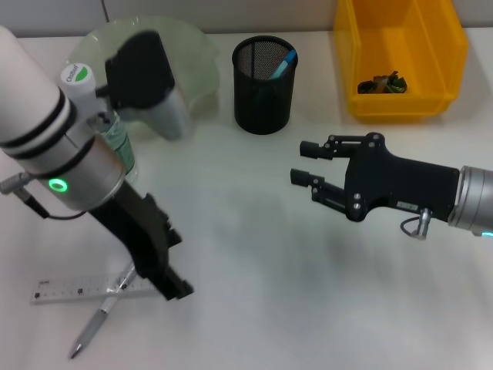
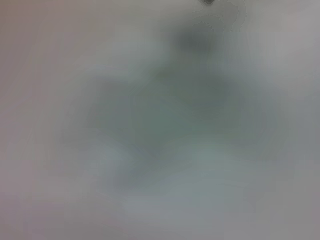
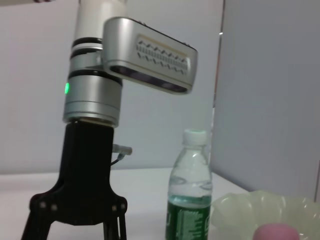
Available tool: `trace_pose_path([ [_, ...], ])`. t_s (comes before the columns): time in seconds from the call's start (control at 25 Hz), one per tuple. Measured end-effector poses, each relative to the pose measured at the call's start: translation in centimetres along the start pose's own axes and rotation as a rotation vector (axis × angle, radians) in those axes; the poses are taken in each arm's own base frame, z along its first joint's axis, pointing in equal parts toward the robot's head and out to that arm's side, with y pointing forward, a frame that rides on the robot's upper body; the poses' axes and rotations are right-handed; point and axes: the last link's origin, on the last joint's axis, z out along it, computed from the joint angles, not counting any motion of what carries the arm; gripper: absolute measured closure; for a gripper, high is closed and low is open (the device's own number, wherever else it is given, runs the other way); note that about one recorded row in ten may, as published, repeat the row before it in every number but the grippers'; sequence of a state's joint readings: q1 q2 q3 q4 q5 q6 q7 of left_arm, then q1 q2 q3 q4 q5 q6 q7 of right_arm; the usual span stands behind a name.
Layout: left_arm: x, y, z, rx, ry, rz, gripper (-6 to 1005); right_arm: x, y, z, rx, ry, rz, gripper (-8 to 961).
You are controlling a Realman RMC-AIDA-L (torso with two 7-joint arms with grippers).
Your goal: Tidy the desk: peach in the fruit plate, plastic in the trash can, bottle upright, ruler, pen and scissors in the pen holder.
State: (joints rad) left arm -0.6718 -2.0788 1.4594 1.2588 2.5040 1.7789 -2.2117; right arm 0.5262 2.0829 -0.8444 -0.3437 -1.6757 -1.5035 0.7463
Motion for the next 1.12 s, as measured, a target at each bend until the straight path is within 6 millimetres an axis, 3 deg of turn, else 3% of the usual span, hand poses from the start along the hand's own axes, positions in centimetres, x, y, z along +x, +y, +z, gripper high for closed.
trace_pose_path([
  [0.08, 0.0, 0.0, 0.0, 0.000, 0.000, 0.000, 154, -0.2, -0.3, -0.1, 0.016, -0.011, 0.012, 575],
  [0.12, 0.6, 0.0, -1.1, -0.008, 0.082, 0.015, 154, -0.2, -0.4, -0.2, 0.028, -0.017, 0.015, 575],
  [0.28, -0.7, -0.5, -2.3, 0.004, 0.199, 0.049, 156, -0.2, -0.5, -0.4, 0.058, -0.035, 0.024, 575],
  [0.44, -2.5, -0.6, -2.0, 0.010, 0.224, 0.094, 157, -0.3, -0.2, -0.3, 0.046, -0.047, 0.027, 575],
  [0.64, -3.5, -0.1, -1.9, 0.001, 0.271, 0.133, 158, -1.1, 0.0, 0.0, 0.030, -0.101, 0.029, 575],
  [1.12, -3.4, -0.9, -2.2, 0.067, 0.344, 0.119, 164, -1.0, 0.9, -0.1, 0.034, -0.149, 0.039, 575],
])
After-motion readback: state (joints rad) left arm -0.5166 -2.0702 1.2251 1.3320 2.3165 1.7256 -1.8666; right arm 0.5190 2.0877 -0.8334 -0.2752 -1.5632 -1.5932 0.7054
